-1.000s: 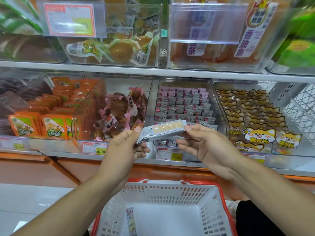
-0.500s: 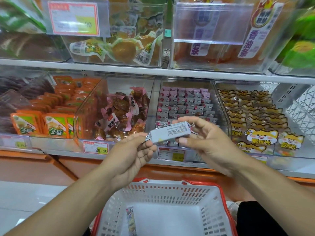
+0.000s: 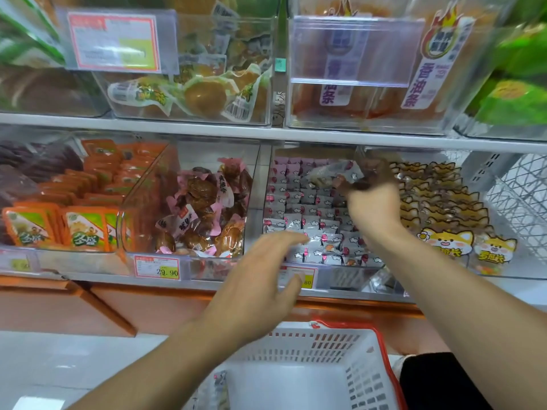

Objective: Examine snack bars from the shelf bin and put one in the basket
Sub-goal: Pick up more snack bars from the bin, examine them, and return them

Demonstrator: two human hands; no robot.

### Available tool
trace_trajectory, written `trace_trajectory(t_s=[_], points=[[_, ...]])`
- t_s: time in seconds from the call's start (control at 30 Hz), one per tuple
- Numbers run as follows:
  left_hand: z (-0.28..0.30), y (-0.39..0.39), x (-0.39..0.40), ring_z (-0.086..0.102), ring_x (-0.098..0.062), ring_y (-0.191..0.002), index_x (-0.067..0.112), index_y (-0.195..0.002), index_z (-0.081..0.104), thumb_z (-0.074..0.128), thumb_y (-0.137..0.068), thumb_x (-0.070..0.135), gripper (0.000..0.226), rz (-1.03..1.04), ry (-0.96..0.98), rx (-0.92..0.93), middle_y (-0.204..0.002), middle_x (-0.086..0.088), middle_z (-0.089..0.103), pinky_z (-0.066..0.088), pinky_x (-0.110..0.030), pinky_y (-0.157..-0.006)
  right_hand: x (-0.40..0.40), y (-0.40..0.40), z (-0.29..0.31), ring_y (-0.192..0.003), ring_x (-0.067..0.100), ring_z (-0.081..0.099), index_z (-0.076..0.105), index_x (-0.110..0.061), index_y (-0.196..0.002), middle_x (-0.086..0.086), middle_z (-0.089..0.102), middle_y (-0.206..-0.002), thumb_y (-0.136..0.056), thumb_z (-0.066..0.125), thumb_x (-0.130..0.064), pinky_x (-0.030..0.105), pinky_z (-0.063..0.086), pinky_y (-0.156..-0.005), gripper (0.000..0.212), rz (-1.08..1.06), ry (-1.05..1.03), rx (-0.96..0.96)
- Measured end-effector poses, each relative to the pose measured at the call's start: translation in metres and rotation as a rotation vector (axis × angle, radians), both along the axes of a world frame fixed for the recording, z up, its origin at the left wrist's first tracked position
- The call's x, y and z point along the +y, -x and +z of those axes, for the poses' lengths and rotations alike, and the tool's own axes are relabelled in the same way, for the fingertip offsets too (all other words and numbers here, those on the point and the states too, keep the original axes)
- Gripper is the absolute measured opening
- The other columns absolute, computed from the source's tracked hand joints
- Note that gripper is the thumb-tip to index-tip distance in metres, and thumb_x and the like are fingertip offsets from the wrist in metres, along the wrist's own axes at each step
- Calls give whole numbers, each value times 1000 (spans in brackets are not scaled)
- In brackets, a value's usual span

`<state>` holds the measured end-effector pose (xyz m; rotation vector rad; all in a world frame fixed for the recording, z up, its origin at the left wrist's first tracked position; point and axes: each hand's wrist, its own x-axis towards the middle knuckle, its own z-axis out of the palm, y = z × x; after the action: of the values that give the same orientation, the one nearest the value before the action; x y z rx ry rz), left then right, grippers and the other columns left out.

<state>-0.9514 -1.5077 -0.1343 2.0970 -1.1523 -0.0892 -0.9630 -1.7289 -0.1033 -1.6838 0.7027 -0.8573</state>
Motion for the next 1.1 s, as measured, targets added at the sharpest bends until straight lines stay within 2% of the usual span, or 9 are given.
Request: trace_trajectory(t_s=[0.1, 0.27, 0.37, 0.5, 0.57, 0.63, 0.73, 0.9, 1.1], points=[[-11, 1, -4, 8, 20, -140, 45, -145, 32, 62, -95, 36, 59, -50, -97, -82, -153, 28, 31, 0, -5, -112, -11, -20, 0, -72, -17, 62, 53, -25, -106, -25, 61, -89, -88, 76, -9, 7, 48, -63, 33, 49, 172, 9], [-20, -3, -7, -8, 16, -143, 44, -150, 24, 60, -95, 38, 66, -69, -154, -113, -159, 25, 20, -7, -14, -114, -16, -34, -2, -93, 14, 69, 57, -13, -122, -4, 68, -111, -92, 73, -20, 22, 56, -73, 34, 92, 393, 217], [-24, -4, -8, -5, 13, -144, 40, -150, 28, 60, -95, 37, 63, -93, -194, -179, -160, 21, 19, -12, -11, -110, -15, -33, -8, -70, -10, 63, 55, -19, -119, -13, 64, -96, -96, 68, -13, 8, 44, -50, 27, 156, 429, 299], [-27, -4, -8, 6, -3, -150, 38, -146, 33, 58, -93, 37, 59, -107, -226, -209, -160, 18, 17, -4, -18, -116, -15, -37, -12, -63, -4, 56, 52, -24, -126, -11, 62, -89, -99, 60, -8, 13, 39, -38, 32, 190, 536, 416], [-27, -4, -8, 6, -2, -150, 37, -147, 34, 59, -93, 39, 59, -104, -227, -205, -161, 18, 18, -3, -18, -114, -14, -42, -14, -73, 7, 64, 54, -24, -129, -4, 67, -101, -101, 57, -11, 13, 44, -48, 31, 209, 640, 506], [-26, -4, -8, 6, -2, -149, 37, -147, 34, 59, -94, 40, 59, -104, -233, -203, -161, 18, 17, -6, -16, -112, -12, -49, -18, -101, 25, 66, 58, -23, -131, 7, 65, -122, -101, 53, -10, 33, 58, -77, 34, 251, 753, 688], [-26, -3, -8, 6, -1, -149, 38, -148, 33, 59, -94, 41, 60, -99, -234, -190, -161, 19, 16, -7, -14, -110, -8, -58, -25, -119, 33, 57, 65, -16, -123, 12, 61, -126, -100, 50, -9, 47, 51, -100, 28, 305, 780, 925], [-22, -5, -7, 5, 2, -148, 39, -147, 35, 59, -95, 39, 57, -103, -231, -167, -161, 22, 15, -10, -10, -106, -5, -69, -14, -112, 34, 58, 67, -17, -94, 10, 67, -108, -101, 47, -11, 49, 48, -102, 23, 191, 846, 757], [-20, -4, -2, 5, 1, -150, 37, -148, 36, 57, -97, 39, 55, -116, -218, -135, -162, 22, 13, 4, -18, -119, 2, -84, -24, -123, 30, 62, 68, -18, -128, 9, 64, -137, -98, 55, -1, 42, 48, -109, 37, 347, 675, 678]])
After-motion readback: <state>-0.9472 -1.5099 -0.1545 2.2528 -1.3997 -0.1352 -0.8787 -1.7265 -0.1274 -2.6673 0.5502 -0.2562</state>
